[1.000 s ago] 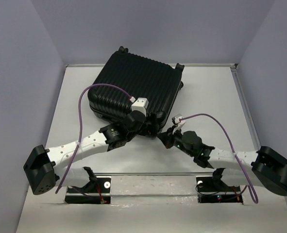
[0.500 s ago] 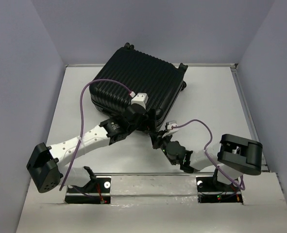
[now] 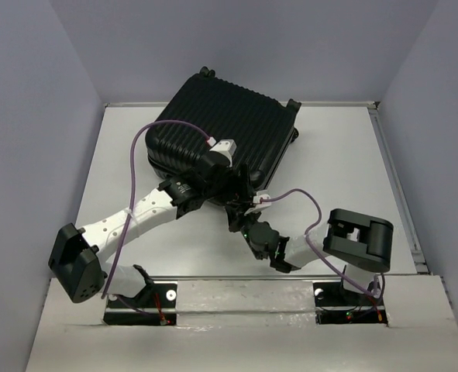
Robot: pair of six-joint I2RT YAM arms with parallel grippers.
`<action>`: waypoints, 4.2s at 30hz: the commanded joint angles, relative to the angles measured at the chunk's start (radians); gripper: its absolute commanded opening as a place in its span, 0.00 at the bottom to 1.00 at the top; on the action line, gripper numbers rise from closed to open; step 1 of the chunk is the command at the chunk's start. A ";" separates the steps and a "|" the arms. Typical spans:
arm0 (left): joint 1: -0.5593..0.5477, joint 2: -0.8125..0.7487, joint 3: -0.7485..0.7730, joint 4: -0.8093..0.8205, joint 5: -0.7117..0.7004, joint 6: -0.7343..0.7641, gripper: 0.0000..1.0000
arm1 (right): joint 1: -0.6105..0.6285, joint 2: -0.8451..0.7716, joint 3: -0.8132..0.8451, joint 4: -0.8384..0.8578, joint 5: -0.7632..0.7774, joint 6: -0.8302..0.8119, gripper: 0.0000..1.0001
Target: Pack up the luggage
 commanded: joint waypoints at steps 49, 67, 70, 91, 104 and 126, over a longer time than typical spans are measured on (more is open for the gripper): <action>1.028 0.405 0.343 0.246 0.389 -0.079 0.99 | -0.757 -0.507 0.266 -1.138 -0.457 0.129 0.07; 0.852 0.557 0.222 0.312 0.469 -0.077 0.99 | -0.898 0.013 0.652 -1.043 -0.871 0.016 0.07; 0.800 0.462 0.045 0.417 0.486 -0.145 0.99 | -0.898 0.060 0.687 -1.038 -0.934 -0.009 0.07; 0.705 -0.391 -0.398 0.373 0.264 -0.158 0.99 | -0.909 0.228 1.185 -1.377 -1.089 -0.086 0.79; 0.711 -0.529 -0.272 0.163 -0.081 -0.024 0.99 | -0.953 0.041 1.167 -1.471 -0.985 -0.141 0.80; 0.688 -0.776 -0.461 0.113 0.626 0.089 0.99 | -0.797 -0.901 -0.118 -0.819 -1.091 0.023 0.39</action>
